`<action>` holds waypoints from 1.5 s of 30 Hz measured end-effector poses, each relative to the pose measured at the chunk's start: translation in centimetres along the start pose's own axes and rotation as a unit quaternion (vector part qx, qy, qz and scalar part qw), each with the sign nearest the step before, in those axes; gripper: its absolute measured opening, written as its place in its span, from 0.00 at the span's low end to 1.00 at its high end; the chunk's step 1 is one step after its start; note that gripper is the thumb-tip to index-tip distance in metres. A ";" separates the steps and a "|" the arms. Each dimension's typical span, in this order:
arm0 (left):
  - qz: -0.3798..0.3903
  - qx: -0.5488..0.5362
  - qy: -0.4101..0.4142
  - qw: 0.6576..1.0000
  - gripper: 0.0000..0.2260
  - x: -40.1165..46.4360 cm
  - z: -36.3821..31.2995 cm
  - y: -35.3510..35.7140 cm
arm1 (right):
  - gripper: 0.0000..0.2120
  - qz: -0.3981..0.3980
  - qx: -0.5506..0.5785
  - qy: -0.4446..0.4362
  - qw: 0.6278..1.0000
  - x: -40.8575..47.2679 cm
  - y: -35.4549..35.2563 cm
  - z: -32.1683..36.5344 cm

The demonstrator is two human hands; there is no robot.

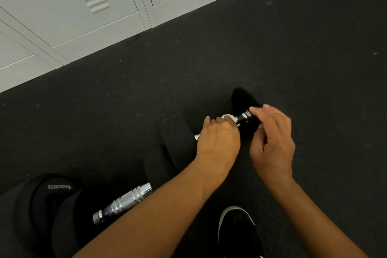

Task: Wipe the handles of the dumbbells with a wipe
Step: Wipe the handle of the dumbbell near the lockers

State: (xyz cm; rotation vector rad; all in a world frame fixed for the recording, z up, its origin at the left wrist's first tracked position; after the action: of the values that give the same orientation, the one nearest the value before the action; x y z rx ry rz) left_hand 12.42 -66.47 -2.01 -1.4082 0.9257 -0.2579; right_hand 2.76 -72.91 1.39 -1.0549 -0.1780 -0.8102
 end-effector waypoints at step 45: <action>-0.212 -0.092 0.000 0.973 0.23 -9.2 5.0 -3.1 | 0.11 -0.166 0.414 0.671 0.592 -5.4 5.7 1.7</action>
State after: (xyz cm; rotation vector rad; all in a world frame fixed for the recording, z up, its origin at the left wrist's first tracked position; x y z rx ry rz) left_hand 11.03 -57.38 3.91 -1.7748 0.6522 -0.5020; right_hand 3.19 -67.43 -4.42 0.6790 0.5445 -1.4624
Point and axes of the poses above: each hand's wrist, its own x-axis towards the middle knuckle, its own y-axis out of the palm, z = x × y, the point moved 9 cm from there along x, towards the middle knuckle, and after that the axes turned 11 degrees about -y, right-handed, at the moved point
